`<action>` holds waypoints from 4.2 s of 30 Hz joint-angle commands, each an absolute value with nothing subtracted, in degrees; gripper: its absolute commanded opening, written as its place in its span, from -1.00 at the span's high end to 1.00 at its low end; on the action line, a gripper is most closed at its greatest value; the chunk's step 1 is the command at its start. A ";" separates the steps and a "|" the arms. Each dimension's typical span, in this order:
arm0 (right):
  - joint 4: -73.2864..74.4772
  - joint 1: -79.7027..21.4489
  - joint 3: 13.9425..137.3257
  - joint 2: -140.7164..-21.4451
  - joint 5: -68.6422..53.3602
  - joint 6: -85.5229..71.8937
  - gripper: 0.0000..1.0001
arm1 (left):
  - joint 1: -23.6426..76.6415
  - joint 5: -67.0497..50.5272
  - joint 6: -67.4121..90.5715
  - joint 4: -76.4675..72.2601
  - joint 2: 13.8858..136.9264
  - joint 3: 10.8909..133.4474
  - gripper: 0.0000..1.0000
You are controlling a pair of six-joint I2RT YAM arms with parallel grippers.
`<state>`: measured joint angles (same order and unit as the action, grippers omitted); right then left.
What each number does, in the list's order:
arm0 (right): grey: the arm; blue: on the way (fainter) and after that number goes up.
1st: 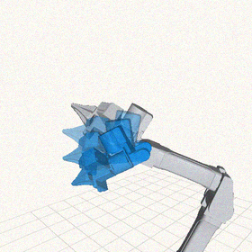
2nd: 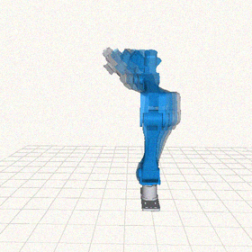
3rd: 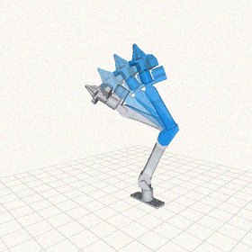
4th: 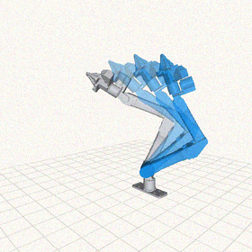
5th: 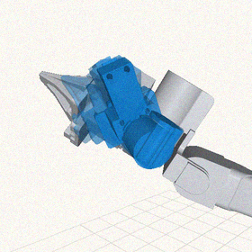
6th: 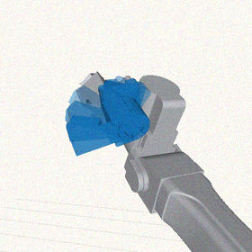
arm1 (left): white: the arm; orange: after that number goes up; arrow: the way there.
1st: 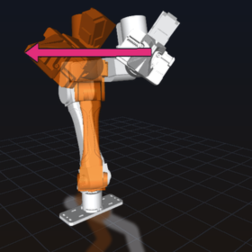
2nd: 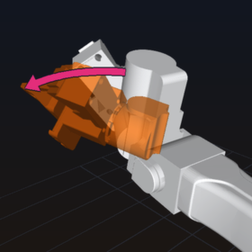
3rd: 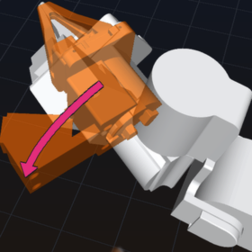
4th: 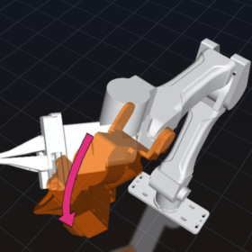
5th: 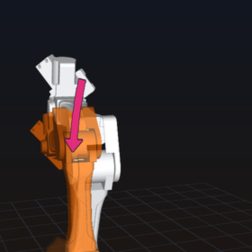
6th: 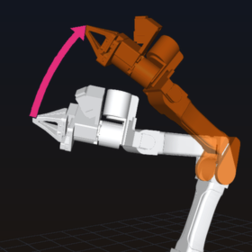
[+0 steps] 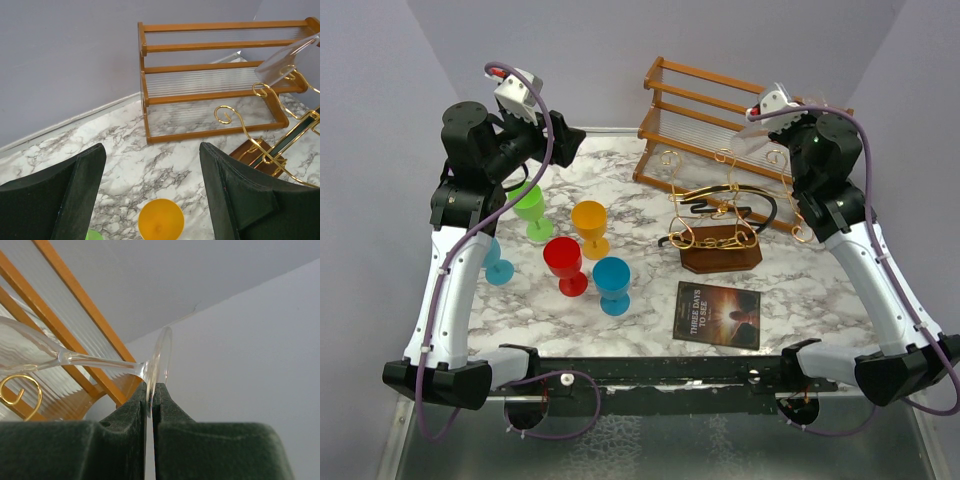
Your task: Place the wine glass upside down on the wine glass rack
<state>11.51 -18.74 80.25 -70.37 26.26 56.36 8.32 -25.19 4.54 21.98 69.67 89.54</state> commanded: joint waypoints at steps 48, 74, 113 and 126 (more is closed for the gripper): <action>24.43 -18.63 74.94 -76.49 27.55 71.25 0.98 | 8.00 -27.06 4.13 20.63 69.17 88.59 -0.57; 20.95 -18.52 80.86 -85.41 27.33 70.24 0.97 | 8.00 -26.99 4.13 20.81 69.17 89.12 -0.57; 35.61 -18.63 82.95 -82.87 13.61 55.75 0.71 | 8.00 -26.79 3.12 20.04 69.25 88.43 -0.57; 39.09 -18.59 85.33 -82.28 10.13 51.46 0.60 | 8.00 -26.19 2.03 19.86 68.91 87.73 -0.57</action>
<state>36.99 -18.52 82.98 -84.03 12.97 54.17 8.32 -25.69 2.96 21.56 69.67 88.51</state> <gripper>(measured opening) 0.198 0.785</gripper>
